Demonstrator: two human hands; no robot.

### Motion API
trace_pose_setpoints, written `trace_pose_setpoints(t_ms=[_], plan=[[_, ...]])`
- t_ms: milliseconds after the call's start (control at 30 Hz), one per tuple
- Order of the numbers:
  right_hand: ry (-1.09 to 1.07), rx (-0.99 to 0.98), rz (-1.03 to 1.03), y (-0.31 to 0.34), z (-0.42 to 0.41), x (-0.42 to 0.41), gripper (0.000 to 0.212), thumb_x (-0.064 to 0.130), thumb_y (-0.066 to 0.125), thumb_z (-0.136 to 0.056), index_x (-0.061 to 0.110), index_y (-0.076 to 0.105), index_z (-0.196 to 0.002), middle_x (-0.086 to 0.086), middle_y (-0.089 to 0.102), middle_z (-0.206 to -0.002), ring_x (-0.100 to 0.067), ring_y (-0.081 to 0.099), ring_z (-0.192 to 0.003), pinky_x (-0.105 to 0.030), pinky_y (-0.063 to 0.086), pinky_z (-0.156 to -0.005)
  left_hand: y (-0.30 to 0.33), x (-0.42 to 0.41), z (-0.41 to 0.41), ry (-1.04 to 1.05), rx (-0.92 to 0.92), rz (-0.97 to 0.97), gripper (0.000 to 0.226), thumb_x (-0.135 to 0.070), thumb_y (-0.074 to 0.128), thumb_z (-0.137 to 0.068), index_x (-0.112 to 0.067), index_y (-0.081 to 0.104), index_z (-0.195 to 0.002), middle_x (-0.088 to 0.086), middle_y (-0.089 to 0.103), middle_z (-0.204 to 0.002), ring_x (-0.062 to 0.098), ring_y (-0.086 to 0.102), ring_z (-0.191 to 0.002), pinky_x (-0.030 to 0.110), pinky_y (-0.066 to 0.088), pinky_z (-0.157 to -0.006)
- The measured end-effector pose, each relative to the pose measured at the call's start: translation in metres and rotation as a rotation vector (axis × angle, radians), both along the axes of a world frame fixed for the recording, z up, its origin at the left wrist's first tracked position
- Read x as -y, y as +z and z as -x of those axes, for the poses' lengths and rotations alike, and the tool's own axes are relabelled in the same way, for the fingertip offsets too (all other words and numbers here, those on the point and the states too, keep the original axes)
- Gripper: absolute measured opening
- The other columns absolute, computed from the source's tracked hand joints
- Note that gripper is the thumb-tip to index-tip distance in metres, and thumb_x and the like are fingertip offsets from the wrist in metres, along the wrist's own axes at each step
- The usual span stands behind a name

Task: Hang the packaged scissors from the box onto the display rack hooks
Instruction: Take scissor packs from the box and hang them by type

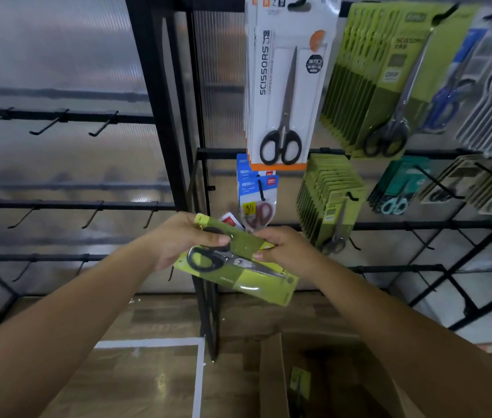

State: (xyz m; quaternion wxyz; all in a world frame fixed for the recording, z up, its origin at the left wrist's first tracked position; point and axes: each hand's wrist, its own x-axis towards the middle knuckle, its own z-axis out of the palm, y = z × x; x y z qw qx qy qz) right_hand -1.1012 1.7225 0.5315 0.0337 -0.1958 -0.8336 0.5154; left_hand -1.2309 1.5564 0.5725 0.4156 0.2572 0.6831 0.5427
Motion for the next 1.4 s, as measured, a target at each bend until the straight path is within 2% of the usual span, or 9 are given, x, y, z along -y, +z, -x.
trace_pose_setpoints(t_ms=[167,333,500,633,800,967,1133,1200,1400], plan=[[-0.531,-0.113,-0.313,-0.002,-0.011,-0.004,0.056,0.030,0.072,-0.079,0.018,0.051,-0.130,-0.008,0.050,-0.126,-0.024,0.047,-0.115,-0.034,0.040,-0.095,0.000,-0.005,0.001,0.200,0.157,-0.119,0.015,-0.001,0.069,-0.068,-0.006,0.070,-0.082,0.010,0.074,-0.075,0.020,0.071,-0.067,0.026,0.056,-0.054],[-0.475,0.037,0.790,-0.008,-0.034,-0.017,0.036,0.038,0.061,-0.086,0.011,0.055,-0.110,-0.014,0.061,-0.118,-0.022,0.060,-0.097,-0.039,0.051,-0.080,-0.006,-0.009,-0.003,0.244,0.301,-0.193,0.026,-0.012,0.069,-0.063,-0.007,0.067,-0.088,0.007,0.074,-0.077,0.019,0.071,-0.066,0.029,0.056,-0.053],[-0.666,-0.269,0.993,-0.010,-0.043,-0.031,0.005,0.012,0.056,-0.091,0.010,0.057,-0.096,-0.007,0.071,-0.084,-0.021,0.070,-0.072,-0.032,0.055,-0.054,-0.012,-0.029,-0.021,0.177,0.192,-0.175,0.028,-0.018,0.071,-0.062,-0.008,0.069,-0.088,0.006,0.075,-0.079,0.016,0.071,-0.069,0.024,0.056,-0.056],[-0.766,-0.441,0.752,0.003,-0.061,-0.049,0.010,0.005,0.060,-0.088,0.014,0.057,-0.089,-0.006,0.068,-0.086,-0.019,0.069,-0.071,-0.033,0.058,-0.059,-0.017,-0.042,-0.028,0.110,-0.130,-0.031,0.020,-0.018,0.073,-0.075,-0.001,0.071,-0.085,0.012,0.071,-0.079,0.021,0.065,-0.072,0.031,0.050,-0.072],[-0.816,-0.555,0.579,0.032,-0.067,-0.073,0.015,0.003,0.054,-0.091,0.015,0.058,-0.097,-0.004,0.063,-0.092,-0.018,0.061,-0.078,-0.030,0.055,-0.066,-0.019,-0.057,-0.039,-0.030,-0.313,-0.001,0.011,-0.008,0.076,-0.074,-0.001,0.072,-0.066,-0.015,0.060,-0.048,-0.008,0.052,-0.048,0.006,0.037,-0.050],[-0.817,-0.485,0.402,0.036,-0.072,-0.108,0.026,0.000,0.050,-0.092,0.006,0.059,-0.116,-0.006,0.058,-0.093,-0.016,0.056,-0.079,-0.027,0.047,-0.070,-0.017,-0.066,-0.037,0.035,-0.440,0.012,0.027,0.012,0.066,-0.077,0.004,0.068,-0.103,-0.001,0.065,-0.093,0.000,0.055,-0.078,-0.001,0.040,-0.059],[-0.675,-0.249,-0.052,0.030,-0.067,-0.145,0.030,0.007,0.058,-0.090,0.018,0.062,-0.117,0.001,0.052,-0.107,-0.013,0.049,-0.091,-0.014,0.037,-0.062,-0.013,-0.081,-0.049,0.061,-0.483,-0.017,0.029,0.016,0.061,-0.078,0.004,0.068,-0.103,0.000,0.063,-0.100,0.010,0.055,-0.095,-0.002,0.041,-0.065],[-0.638,-0.259,-0.141,0.026,-0.065,-0.154,0.039,0.008,0.060,-0.088,0.020,0.059,-0.125,0.005,0.055,-0.117,-0.009,0.050,-0.105,-0.007,0.034,-0.075,-0.014,-0.085,-0.055,0.090,-0.494,-0.022,0.028,0.017,0.062,-0.078,0.006,0.068,-0.103,0.001,0.063,-0.100,0.012,0.054,-0.100,-0.004,0.039,-0.068],[-0.533,-0.259,-0.380,0.007,-0.063,-0.158,0.030,0.016,0.058,-0.092,0.017,0.063,-0.121,-0.010,0.060,-0.125,-0.022,0.054,-0.116,-0.015,0.033,-0.089,-0.015,-0.089,-0.061,0.192,-0.506,0.014,0.026,0.011,0.065,-0.079,-0.003,0.070,-0.101,0.004,0.065,-0.097,0.012,0.056,-0.093,0.009,0.043,-0.069]])
